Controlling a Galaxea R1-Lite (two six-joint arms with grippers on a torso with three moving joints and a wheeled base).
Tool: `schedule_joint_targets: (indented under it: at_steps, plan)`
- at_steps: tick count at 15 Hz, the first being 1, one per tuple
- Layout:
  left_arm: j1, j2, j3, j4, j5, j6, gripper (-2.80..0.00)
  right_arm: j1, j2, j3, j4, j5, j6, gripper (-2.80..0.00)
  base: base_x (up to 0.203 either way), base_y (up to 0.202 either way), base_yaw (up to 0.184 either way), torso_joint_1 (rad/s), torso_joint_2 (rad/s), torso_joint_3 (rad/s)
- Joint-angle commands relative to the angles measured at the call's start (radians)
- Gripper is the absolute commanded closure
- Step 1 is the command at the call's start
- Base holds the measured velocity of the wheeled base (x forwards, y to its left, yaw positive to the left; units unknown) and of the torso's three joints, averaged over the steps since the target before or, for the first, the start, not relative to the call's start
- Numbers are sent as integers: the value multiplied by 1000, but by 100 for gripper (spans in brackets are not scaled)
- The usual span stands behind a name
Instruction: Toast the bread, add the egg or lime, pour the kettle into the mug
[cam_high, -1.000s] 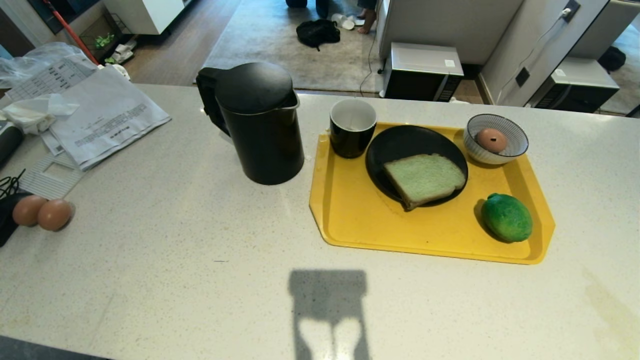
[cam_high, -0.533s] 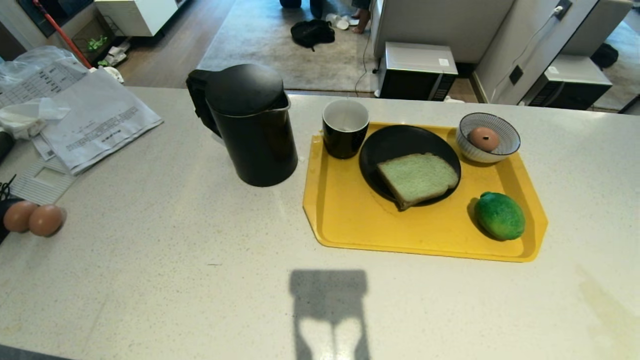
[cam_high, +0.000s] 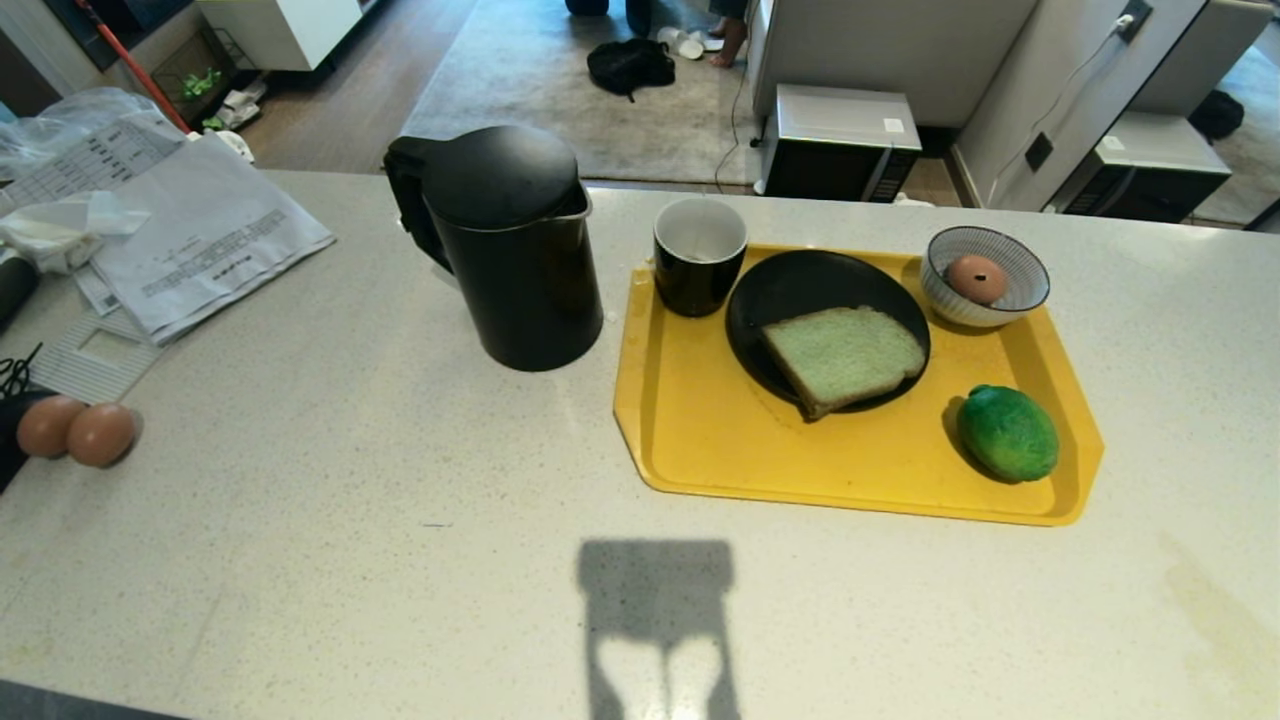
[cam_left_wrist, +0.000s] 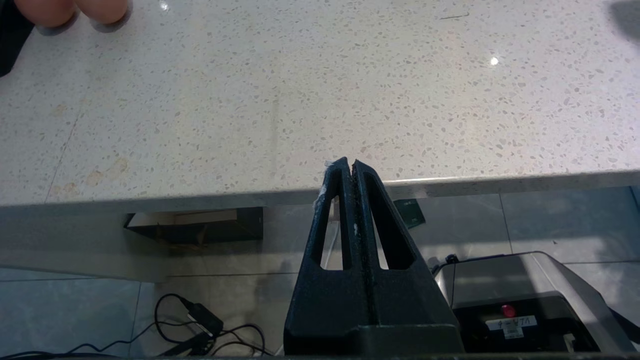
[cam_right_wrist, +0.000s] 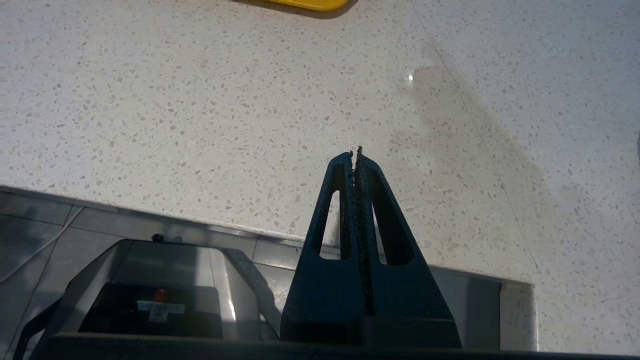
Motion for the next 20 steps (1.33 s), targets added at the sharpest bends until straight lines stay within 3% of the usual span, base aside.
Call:
schedule_joint_targets:
  at_steps: [1, 5, 10, 20]
  plan:
    - [0, -1, 0, 1, 0, 1, 0, 0, 0, 0, 1, 0, 0, 0, 0, 0, 0, 0, 0, 0]
    - [0, -1, 0, 0, 0, 1, 0, 2, 0, 0, 1, 0, -2, 0, 1, 2, -18, 2, 0, 1]
    - [0, -1, 0, 0, 1, 1, 0, 0, 0, 1, 1, 0, -2, 0, 1, 5, -118, 3, 3, 4]
    - [0, -1, 0, -1, 3, -18, 0, 0, 0, 1, 1, 0, -2, 0, 0, 0, 0, 0, 0, 0]
